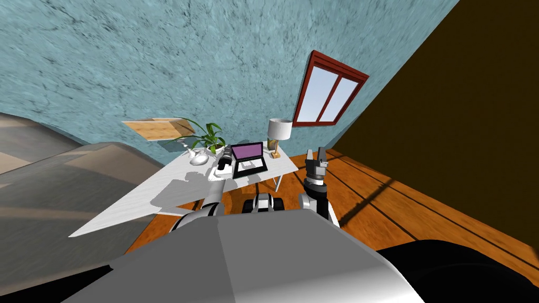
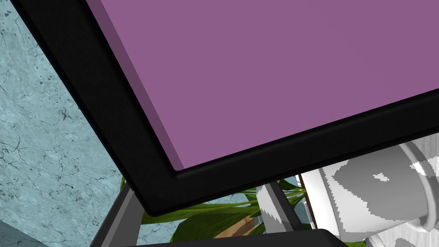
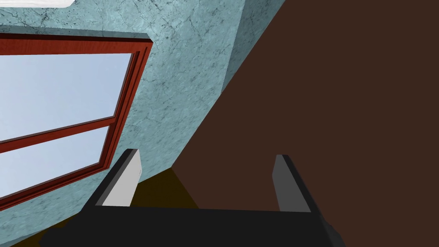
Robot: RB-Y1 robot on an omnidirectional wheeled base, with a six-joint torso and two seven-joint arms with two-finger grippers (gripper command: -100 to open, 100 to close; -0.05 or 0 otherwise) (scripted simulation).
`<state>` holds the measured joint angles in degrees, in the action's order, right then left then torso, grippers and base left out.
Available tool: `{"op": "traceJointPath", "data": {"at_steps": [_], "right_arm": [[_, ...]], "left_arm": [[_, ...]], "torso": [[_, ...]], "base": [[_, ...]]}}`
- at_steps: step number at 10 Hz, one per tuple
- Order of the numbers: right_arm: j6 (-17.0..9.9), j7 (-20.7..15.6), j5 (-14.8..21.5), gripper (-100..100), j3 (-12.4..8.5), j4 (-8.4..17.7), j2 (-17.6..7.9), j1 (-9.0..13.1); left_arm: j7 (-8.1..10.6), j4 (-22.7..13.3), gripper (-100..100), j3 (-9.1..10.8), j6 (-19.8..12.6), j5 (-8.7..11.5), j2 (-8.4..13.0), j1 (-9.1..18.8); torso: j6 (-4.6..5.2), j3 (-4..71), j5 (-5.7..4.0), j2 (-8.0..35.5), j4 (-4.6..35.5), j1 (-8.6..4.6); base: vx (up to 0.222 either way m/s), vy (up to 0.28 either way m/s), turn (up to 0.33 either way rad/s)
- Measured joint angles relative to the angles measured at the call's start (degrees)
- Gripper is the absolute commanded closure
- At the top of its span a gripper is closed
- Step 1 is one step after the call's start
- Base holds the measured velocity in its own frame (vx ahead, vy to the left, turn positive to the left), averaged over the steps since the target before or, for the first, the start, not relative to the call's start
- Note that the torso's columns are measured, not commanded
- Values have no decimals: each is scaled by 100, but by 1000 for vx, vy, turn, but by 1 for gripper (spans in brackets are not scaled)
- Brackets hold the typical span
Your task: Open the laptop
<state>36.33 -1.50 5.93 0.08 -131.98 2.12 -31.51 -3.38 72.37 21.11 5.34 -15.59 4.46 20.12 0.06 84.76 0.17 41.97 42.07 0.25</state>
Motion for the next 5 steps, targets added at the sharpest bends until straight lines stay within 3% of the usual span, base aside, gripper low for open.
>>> {"op": "traceJointPath", "data": {"at_steps": [5], "right_arm": [[0, 0, 0, 0, 0, 0, 0, 0]], "left_arm": [[18, 11, 100, 50, 847, -15, -105, -363]], "torso": [[1, 3, 1, -6, -1, 2]], "base": [[23, -17, 22]]}}
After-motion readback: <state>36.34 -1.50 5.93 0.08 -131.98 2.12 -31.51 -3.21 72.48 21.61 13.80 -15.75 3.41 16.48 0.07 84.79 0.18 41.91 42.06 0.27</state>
